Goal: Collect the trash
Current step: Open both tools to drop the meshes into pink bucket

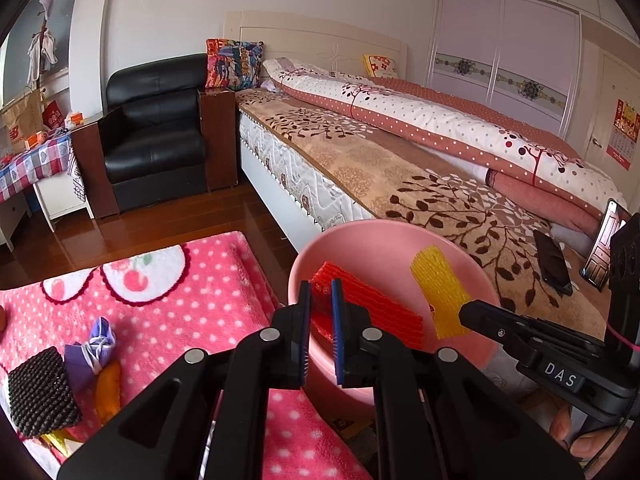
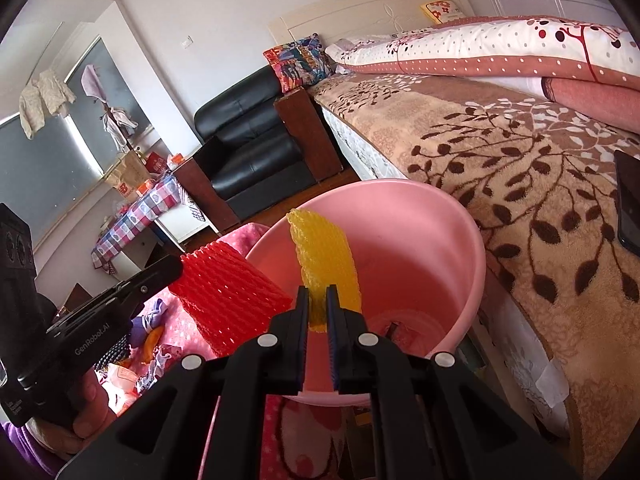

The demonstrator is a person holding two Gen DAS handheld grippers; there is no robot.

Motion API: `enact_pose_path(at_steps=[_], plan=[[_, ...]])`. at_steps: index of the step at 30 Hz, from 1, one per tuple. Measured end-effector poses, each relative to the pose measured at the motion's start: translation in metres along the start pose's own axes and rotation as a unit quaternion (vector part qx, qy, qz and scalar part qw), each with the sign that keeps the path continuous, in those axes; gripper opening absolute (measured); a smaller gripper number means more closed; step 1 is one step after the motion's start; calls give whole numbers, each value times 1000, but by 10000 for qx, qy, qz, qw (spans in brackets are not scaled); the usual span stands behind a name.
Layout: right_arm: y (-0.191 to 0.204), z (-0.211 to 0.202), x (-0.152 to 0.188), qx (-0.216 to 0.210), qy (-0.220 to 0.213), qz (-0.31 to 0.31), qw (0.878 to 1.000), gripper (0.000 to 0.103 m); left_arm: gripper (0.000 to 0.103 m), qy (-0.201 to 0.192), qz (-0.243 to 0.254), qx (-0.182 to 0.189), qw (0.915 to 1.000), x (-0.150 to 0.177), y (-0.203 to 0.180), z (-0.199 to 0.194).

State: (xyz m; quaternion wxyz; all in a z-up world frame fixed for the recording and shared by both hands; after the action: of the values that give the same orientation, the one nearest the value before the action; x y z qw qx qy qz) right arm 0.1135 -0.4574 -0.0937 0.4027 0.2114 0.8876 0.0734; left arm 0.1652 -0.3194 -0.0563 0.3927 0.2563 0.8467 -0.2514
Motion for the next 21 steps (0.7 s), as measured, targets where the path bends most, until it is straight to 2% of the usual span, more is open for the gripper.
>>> enact_pose_path(at_steps=[4,10,14,21], plan=[[-1,2,1,22,7,-9,10000,9,9,2,18,66,10000,1,-5,4],[0,1,1,106,-9,-61,9999,11,21,85,-9,228,9997,1,-10,7],[0,-3,1,122,-53,-53,9999,25,25,66,-91,401,9991,0,-12,4],[6,-19,4,134,-170,-77,9997,32,25,-129,-105,458,9988,-6,-15,-14]])
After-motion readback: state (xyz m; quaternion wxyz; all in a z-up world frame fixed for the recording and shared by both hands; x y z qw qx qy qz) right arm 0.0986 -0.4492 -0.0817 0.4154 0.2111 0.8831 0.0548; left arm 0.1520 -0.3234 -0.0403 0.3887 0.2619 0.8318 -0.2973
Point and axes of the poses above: each gripper's, at about its wrist camera, not at the fingertips, and z roughly the way its jaws point, y to its left, x to its underside, the point moved 8 cm from there along z, roughly the way its jaws point, and after that the axes turned 13 degrees about x, right-handed, at the moved point
